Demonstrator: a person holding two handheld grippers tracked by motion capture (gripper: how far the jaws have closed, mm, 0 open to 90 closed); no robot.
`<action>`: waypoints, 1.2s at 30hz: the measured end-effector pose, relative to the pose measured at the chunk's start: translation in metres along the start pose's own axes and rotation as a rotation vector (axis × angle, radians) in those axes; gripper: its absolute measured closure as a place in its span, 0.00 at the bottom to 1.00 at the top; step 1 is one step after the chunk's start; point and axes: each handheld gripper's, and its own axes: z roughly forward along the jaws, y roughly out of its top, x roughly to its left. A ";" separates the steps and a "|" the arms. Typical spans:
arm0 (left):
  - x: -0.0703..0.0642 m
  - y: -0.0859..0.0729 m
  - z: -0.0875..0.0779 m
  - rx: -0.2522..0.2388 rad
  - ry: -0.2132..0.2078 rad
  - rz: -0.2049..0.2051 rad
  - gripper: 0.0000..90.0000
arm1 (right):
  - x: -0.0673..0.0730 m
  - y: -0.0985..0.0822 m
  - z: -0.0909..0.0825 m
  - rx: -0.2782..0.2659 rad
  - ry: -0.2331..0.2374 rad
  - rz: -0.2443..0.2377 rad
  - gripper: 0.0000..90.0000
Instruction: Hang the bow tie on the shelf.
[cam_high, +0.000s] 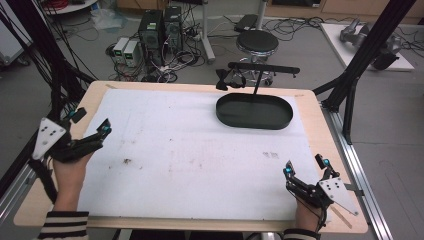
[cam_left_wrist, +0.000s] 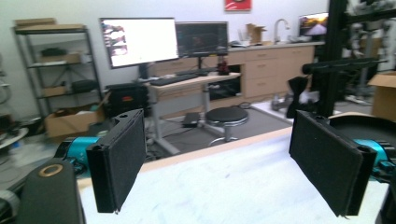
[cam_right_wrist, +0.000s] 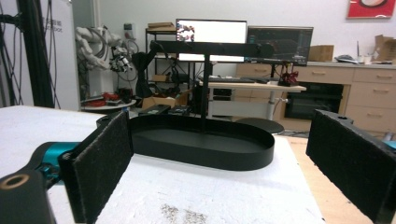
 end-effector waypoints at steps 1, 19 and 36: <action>0.003 -0.003 -0.006 0.004 0.016 -0.001 0.18 | 0.000 0.000 -0.001 -0.004 -0.005 0.004 0.07; 0.024 -0.054 -0.058 -0.006 0.156 -0.058 0.15 | 0.002 0.000 -0.005 0.022 -0.050 0.006 0.07; 0.033 -0.066 -0.067 0.008 0.186 -0.136 0.15 | 0.000 0.000 -0.011 0.037 -0.059 0.004 0.07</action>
